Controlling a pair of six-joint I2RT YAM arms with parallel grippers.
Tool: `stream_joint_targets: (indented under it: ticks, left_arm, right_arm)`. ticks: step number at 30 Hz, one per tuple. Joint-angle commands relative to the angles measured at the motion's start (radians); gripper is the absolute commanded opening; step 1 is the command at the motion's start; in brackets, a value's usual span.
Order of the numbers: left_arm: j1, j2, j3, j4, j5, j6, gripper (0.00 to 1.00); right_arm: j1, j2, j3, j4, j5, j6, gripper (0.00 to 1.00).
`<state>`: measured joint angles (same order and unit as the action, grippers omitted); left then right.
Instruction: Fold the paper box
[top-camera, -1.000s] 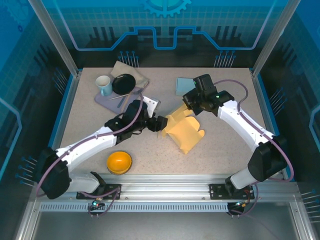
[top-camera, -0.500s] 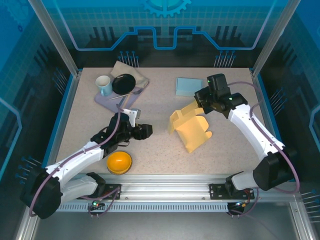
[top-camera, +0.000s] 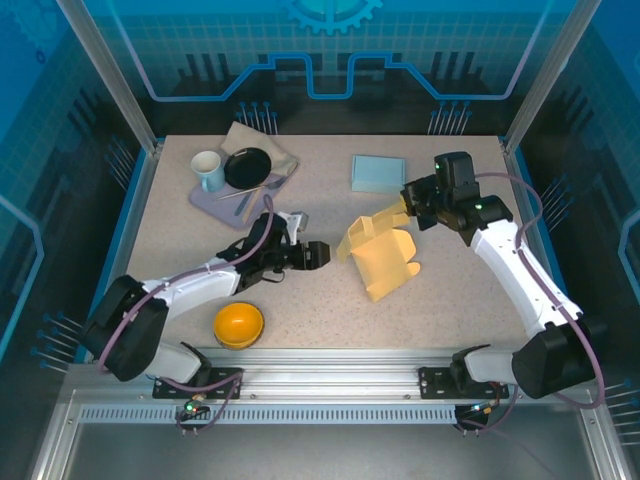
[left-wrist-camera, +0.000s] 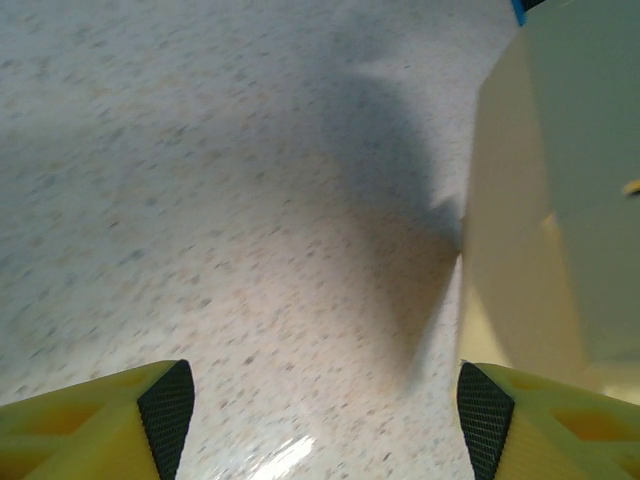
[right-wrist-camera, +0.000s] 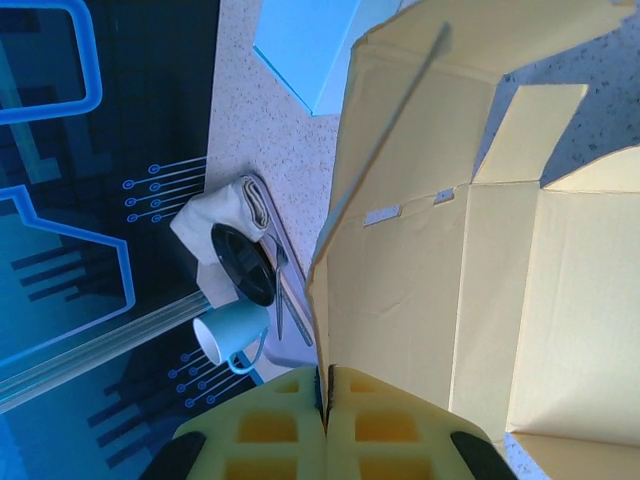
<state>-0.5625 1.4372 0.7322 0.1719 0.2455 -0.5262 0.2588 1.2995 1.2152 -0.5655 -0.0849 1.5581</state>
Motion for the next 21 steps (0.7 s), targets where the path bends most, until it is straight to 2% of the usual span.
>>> stream_joint_targets:
  ticks: [1,7,21]
  left_arm:
    - [-0.014,0.032,0.065,0.079,0.054,-0.008,0.74]
    - [-0.076,0.094,0.121,0.082,0.104,0.023,0.73]
    - [-0.137,0.184,0.177,0.1,0.146,0.033,0.73]
  right_arm:
    - [-0.015,-0.025,-0.005,0.029,-0.033,0.035,0.0]
    - [-0.029,-0.025,-0.034,0.056,-0.061,0.067,0.0]
    - [-0.045,-0.045,-0.072,0.092,-0.055,0.113,0.0]
